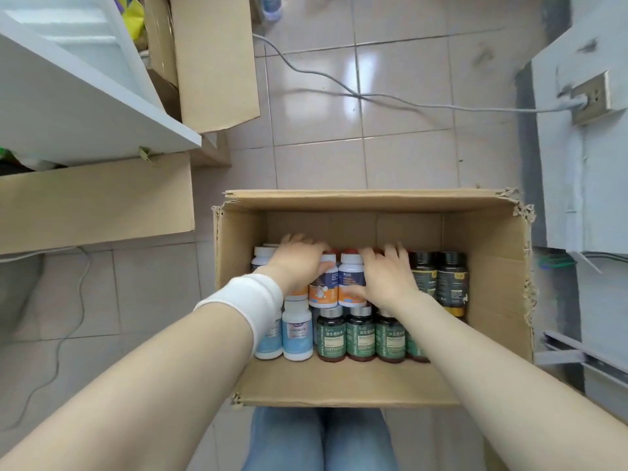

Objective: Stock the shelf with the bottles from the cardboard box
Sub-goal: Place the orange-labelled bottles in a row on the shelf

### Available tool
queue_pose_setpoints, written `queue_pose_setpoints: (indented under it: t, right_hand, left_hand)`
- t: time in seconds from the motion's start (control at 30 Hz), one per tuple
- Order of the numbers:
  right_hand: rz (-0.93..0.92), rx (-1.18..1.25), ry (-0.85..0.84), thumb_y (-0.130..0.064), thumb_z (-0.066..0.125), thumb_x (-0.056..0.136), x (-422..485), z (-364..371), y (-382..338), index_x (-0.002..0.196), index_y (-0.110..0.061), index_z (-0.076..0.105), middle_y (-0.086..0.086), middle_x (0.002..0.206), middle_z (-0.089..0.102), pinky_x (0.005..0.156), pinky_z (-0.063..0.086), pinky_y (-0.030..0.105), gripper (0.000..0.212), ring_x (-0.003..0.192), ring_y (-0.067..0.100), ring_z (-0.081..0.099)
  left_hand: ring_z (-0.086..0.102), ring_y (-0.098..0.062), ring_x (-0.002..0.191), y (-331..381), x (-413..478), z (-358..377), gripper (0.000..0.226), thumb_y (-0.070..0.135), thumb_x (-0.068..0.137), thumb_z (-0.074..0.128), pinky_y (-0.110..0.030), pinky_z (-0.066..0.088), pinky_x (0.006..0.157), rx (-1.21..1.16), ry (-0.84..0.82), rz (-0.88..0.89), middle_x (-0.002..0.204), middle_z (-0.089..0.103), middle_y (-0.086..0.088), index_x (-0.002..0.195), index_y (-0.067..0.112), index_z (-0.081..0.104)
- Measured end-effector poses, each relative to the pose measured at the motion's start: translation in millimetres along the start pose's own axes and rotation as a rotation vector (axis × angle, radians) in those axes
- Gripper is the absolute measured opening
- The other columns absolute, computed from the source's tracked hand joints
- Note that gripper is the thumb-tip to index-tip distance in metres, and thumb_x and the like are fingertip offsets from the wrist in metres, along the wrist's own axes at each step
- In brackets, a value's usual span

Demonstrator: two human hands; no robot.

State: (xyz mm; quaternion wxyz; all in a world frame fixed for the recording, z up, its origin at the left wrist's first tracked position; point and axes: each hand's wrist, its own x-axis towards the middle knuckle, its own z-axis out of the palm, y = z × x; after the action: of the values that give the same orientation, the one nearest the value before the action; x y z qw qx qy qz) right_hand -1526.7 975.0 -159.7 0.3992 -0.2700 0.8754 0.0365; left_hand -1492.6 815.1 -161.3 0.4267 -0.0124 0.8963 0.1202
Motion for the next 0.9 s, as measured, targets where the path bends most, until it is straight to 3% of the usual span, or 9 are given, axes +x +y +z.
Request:
queue_pose_setpoints:
  t: [0.1,0.23,0.33,0.5,0.6,0.7,0.8,0.87,0.9]
  right_hand:
    - [-0.008,0.149,0.047,-0.057,0.065,0.074,-5,-3,8,0.135,-0.021,0.040,0.007,0.125,0.060,0.113,0.015,0.038,0.075,0.125,0.028,0.041]
    - [0.005,0.428,0.209,-0.044,0.078,0.065,-22,-12,16,0.128,-0.026,0.048,-0.001,0.105,0.064,0.113,0.016,0.035,0.072,0.112,0.023,0.051]
    - [0.042,0.725,0.218,-0.032,0.082,0.065,-50,-28,14,0.130,-0.025,0.046,-0.004,0.105,0.061,0.095,0.035,0.032,0.074,0.107,0.016,0.051]
    - [0.216,1.225,0.148,-0.022,0.080,0.072,-121,-51,12,0.129,-0.017,0.046,-0.001,0.122,0.056,0.091,0.047,0.032,0.067,0.106,0.015,0.059]
    - [0.308,1.349,0.198,-0.018,0.078,0.074,-173,-56,6,0.124,-0.010,0.053,0.002,0.113,0.061,0.089,0.050,0.032,0.056,0.098,0.014,0.059]
    - [0.374,1.524,0.307,-0.007,0.072,0.079,-229,-50,-9,0.122,-0.006,0.052,0.009,0.110,0.060,0.072,0.050,0.020,0.047,0.088,0.013,0.058]
    - [0.346,1.793,0.412,0.003,0.062,0.083,-288,-34,-33,0.108,-0.013,0.052,0.017,0.110,0.058,0.076,0.048,0.026,0.032,0.083,0.015,0.058]
    - [0.342,1.931,0.505,-0.008,0.068,0.081,-329,-24,-57,0.104,-0.015,0.053,0.013,0.106,0.060,0.077,0.047,0.029,0.029,0.081,0.014,0.059]
    - [0.353,1.984,0.558,-0.024,0.079,0.070,-347,-20,-69,0.103,-0.016,0.054,0.009,0.102,0.063,0.076,0.047,0.028,0.042,0.079,0.012,0.060]
  left_hand:
    - [0.034,-0.027,0.131,-2,-1,-4,0.044,0.044,0.095,0.044,-0.036,0.024,0.106,-0.082,0.004,-0.001,0.137,0.051,-0.005,0.133,0.024,0.048]
    - [0.039,-0.026,0.122,-1,-16,-12,0.043,0.045,0.090,0.053,-0.033,0.032,0.098,-0.192,0.179,0.012,0.125,0.060,-0.004,0.126,0.021,0.056]
    - [0.044,-0.023,0.117,5,-42,-25,0.041,0.040,0.088,0.059,-0.029,0.033,0.095,-0.380,0.253,0.024,0.122,0.060,-0.004,0.123,0.018,0.058]
    - [0.056,-0.014,0.106,24,-109,-51,0.033,0.024,0.086,0.067,-0.027,0.049,0.089,-0.913,0.338,0.013,0.118,0.056,-0.001,0.117,0.018,0.056]
    - [0.056,-0.012,0.102,38,-151,-64,0.028,0.020,0.084,0.069,-0.028,0.050,0.085,-1.072,0.394,0.081,0.109,0.059,0.003,0.109,0.023,0.055]
    - [0.057,-0.006,0.091,56,-193,-73,0.021,0.020,0.087,0.065,-0.015,0.049,0.071,-1.222,0.405,0.119,0.097,0.061,0.009,0.106,0.022,0.057]
    - [0.060,-0.014,0.088,74,-233,-73,0.004,0.023,0.091,0.059,-0.029,0.052,0.077,-1.353,0.338,0.194,0.090,0.064,0.007,0.094,0.025,0.061]
    - [0.059,-0.019,0.085,86,-263,-70,0.005,0.026,0.093,0.055,-0.036,0.049,0.075,-1.389,0.285,0.272,0.087,0.063,0.003,0.091,0.027,0.060]
    - [0.059,-0.019,0.083,92,-280,-70,0.005,0.029,0.093,0.055,-0.035,0.048,0.073,-1.404,0.256,0.316,0.086,0.063,0.002,0.091,0.026,0.059]
